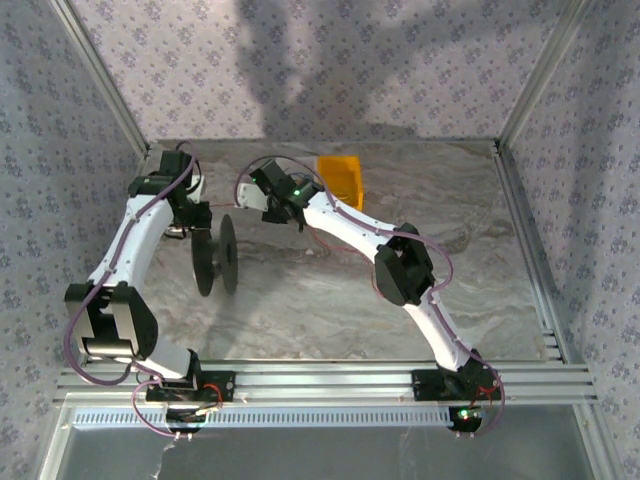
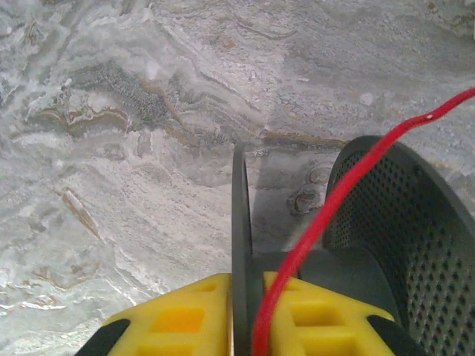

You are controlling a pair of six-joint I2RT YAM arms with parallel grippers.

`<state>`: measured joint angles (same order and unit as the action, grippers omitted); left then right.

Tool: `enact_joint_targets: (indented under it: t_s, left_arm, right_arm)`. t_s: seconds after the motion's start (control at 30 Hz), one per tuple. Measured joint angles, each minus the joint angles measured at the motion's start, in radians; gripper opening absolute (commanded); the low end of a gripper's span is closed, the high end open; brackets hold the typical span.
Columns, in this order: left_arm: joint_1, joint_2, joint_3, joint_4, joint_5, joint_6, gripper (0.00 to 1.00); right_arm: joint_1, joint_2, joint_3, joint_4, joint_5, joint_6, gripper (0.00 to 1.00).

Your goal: Wrap the cables

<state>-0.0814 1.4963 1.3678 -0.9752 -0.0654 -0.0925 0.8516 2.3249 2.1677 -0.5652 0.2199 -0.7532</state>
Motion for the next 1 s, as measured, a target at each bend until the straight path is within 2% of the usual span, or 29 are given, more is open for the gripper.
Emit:
enact_joint_targets:
  t_s: [0.17,0.4,0.47,0.57,0.67,0.73,0.77,0.87,1.0]
  left_arm:
    - [0.000,0.004,0.000,0.006,-0.004,-0.003,0.00]
    - [0.000,0.004,0.000,0.006,-0.003,-0.003,0.00]
    - [0.000,0.004,0.000,0.006,-0.003,-0.003,0.00]
    - [0.000,0.005,0.006,-0.005,-0.001,-0.003,0.00]
    - [0.000,0.025,0.064,-0.050,0.006,0.000,0.00]
    - [0.000,0.047,0.143,-0.083,0.015,0.005,0.00]
    - [0.000,0.063,0.197,-0.098,0.020,0.005,0.00]
    - [0.000,0.098,0.351,-0.111,0.034,0.005,0.00]
    - [0.000,0.151,0.561,-0.133,0.072,0.001,0.00]
  right_arm:
    - [0.000,0.000,0.000,0.008,-0.003,0.000,0.00]
    - [-0.002,0.000,0.001,0.014,-0.007,0.001,0.01]
    - [-0.004,0.000,0.009,0.011,-0.010,0.003,0.07]
    - [-0.015,0.000,0.055,-0.013,-0.038,0.018,0.23]
    - [-0.040,-0.015,0.097,-0.021,-0.099,0.054,0.59]
    - [-0.063,-0.048,0.098,-0.035,-0.148,0.076,0.79]
    - [-0.078,-0.071,0.098,-0.044,-0.175,0.089,0.86]
    - [-0.130,-0.181,0.059,-0.047,-0.247,0.120,0.96]
    - [-0.211,-0.411,-0.089,-0.031,-0.318,0.149,0.99]
